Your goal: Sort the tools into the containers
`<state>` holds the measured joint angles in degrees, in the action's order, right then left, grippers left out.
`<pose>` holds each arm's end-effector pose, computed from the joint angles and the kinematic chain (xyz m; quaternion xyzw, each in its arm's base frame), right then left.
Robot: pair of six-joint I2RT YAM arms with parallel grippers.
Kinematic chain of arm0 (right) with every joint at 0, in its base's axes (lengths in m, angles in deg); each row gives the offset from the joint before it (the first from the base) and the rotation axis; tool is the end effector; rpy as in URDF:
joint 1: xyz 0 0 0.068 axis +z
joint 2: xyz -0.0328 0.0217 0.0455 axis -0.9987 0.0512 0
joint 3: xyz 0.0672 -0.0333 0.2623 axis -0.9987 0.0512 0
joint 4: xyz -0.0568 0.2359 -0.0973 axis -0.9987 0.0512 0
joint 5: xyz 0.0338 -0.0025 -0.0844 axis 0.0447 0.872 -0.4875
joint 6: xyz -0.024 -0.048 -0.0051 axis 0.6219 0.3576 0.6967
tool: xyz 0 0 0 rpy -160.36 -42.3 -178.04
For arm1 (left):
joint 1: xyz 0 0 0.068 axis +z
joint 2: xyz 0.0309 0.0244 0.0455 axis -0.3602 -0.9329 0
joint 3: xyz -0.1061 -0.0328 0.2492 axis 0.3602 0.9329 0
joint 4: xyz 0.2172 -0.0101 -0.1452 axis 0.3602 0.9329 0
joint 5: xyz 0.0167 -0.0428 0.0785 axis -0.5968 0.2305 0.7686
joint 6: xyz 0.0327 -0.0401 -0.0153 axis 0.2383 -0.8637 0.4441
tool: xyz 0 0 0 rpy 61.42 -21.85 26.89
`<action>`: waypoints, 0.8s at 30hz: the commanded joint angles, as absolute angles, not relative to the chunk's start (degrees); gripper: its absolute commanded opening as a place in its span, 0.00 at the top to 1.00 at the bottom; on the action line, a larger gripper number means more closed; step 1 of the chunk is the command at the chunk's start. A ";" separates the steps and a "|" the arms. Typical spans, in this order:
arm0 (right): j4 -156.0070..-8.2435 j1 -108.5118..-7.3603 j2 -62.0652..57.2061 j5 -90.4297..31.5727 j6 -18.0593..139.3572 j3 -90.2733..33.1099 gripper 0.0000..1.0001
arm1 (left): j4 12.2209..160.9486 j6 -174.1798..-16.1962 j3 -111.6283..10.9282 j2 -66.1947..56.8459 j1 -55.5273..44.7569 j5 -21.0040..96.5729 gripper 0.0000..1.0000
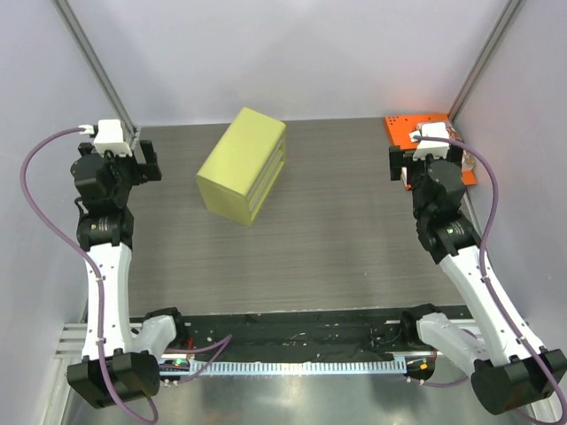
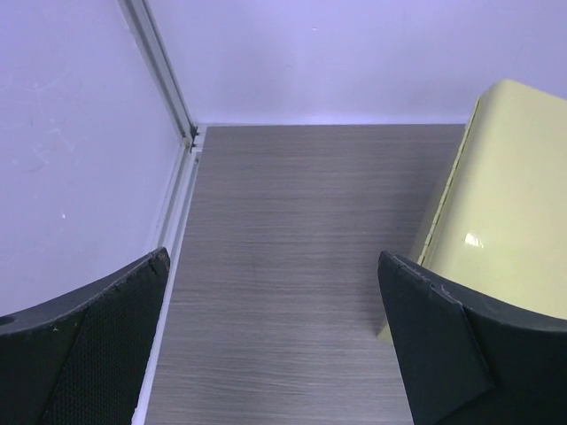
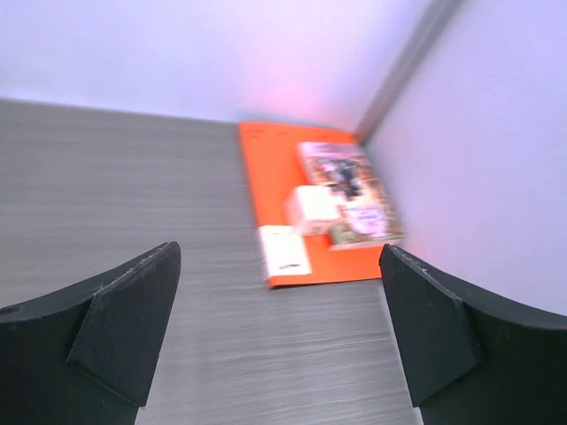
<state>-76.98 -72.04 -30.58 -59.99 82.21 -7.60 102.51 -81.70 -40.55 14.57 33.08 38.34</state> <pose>0.2070 0.0412 0.3840 -0.0532 0.7277 -0.1437 0.6686 0.2147 0.0406 0.4044 -0.0217 0.7518 0.0292 0.6584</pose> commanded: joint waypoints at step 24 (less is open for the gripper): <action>-90.19 -89.61 -20.58 -55.88 87.06 -30.38 0.03 | 106.62 -84.74 -57.72 12.46 52.23 21.43 0.00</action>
<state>-90.40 -89.46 -20.77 -57.69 89.53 -27.03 106.78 -83.16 -56.85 12.58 52.16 23.00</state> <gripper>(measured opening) 0.961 0.998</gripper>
